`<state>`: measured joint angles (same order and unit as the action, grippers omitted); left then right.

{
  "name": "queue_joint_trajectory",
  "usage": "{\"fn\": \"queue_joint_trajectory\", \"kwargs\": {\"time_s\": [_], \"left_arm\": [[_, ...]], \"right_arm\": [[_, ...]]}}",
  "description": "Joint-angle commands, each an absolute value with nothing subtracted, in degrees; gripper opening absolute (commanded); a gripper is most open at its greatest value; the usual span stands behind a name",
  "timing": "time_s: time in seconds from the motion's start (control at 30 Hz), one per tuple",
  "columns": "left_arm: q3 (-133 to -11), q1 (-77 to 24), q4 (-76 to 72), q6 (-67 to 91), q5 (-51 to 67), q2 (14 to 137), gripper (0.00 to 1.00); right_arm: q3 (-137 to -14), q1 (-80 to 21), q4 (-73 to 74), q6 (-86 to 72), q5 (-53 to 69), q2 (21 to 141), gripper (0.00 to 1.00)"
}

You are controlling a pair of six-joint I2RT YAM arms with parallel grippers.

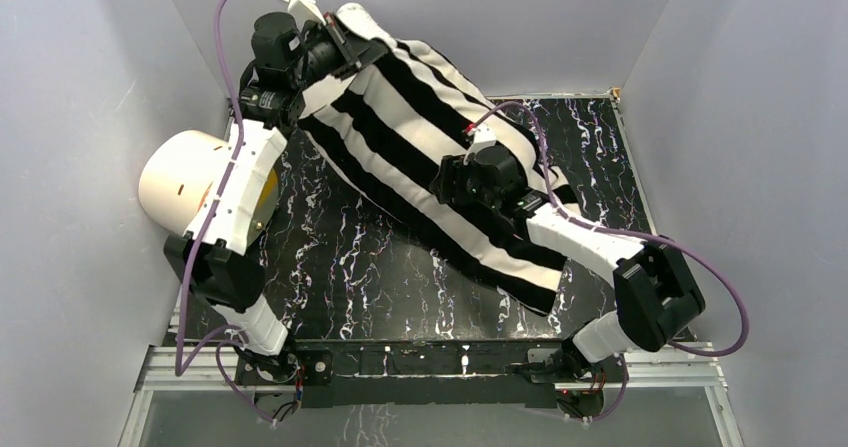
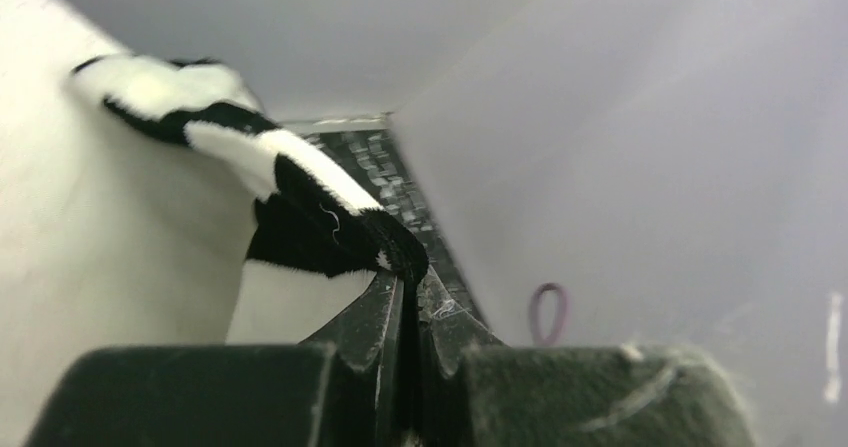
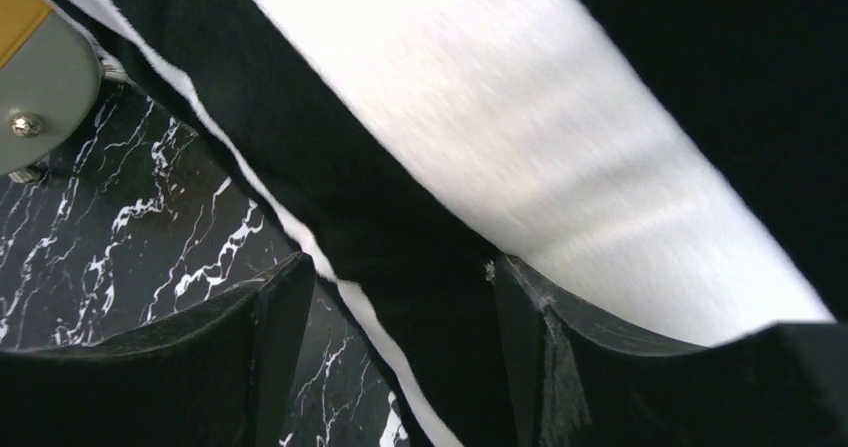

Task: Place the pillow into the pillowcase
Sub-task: Stuff the pillow into the pillowcase.

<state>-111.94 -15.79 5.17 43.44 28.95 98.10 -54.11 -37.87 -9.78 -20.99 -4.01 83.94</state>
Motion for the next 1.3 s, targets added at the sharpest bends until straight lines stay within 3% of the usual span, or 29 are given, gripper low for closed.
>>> {"fn": "queue_joint_trajectory", "kwargs": {"time_s": [0.0, 0.17, 0.3, 0.53, 0.63, 0.77, 0.87, 0.93, 1.03, 1.07, 1.17, 1.27], "left_arm": [[-106.4, -15.3, 14.3, 29.9, 13.8, 87.8, 0.01], [-97.8, -14.0, 13.7, 19.7, -2.7, 88.6, 0.01], [-96.7, -11.2, 14.3, 16.2, -8.6, 95.5, 0.02], [-101.5, -5.1, 19.9, 17.5, -7.3, 104.9, 0.04], [-101.2, -2.7, 21.3, 17.7, -5.5, 106.5, 0.12], [-102.5, -0.1, 23.5, 17.8, -5.1, 109.6, 0.29], [-104.0, 2.4, 24.4, 15.7, -5.0, 111.7, 0.53], [-104.9, 2.5, 25.2, 13.7, -5.0, 113.3, 0.62], [-107.3, 2.5, 27.1, 11.1, -1.3, 116.1, 0.71], [-108.2, 2.6, 27.9, 10.6, 0.7, 117.2, 0.71], [-109.3, 2.5, 28.8, 10.8, 7.9, 119.6, 0.73], [-108.0, 2.5, 26.8, 14.7, 18.9, 120.6, 0.72]], "right_arm": [[-53.1, -35.0, -3.5, -24.7, -1.6, 77.0, 0.78], [-49.3, -34.8, 2.1, -29.3, -2.9, 66.8, 0.87], [-48.4, -34.8, 7.8, -30.7, -5.7, 64.1, 0.88], [-47.0, -34.3, 10.7, -26.7, -8.2, 65.3, 0.87], [-48.4, -34.3, 10.3, -27.7, -10.6, 68.3, 0.91], [-51.0, -32.7, 8.9, -26.9, -15.4, 74.1, 0.97], [-52.6, -30.5, 5.8, -25.4, -10.7, 79.1, 0.95], [-53.8, -29.0, 3.6, -23.6, -6.9, 81.4, 0.85], [-55.6, -25.7, 2.4, -21.1, -4.1, 82.5, 0.38], [-56.1, -24.3, 2.2, -20.1, -4.1, 82.4, 0.27], [-57.2, -18.9, 2.6, -18.1, -1.5, 82.4, 0.08], [-57.3, -12.4, 3.5, -16.6, -0.4, 82.5, 0.00]]}}
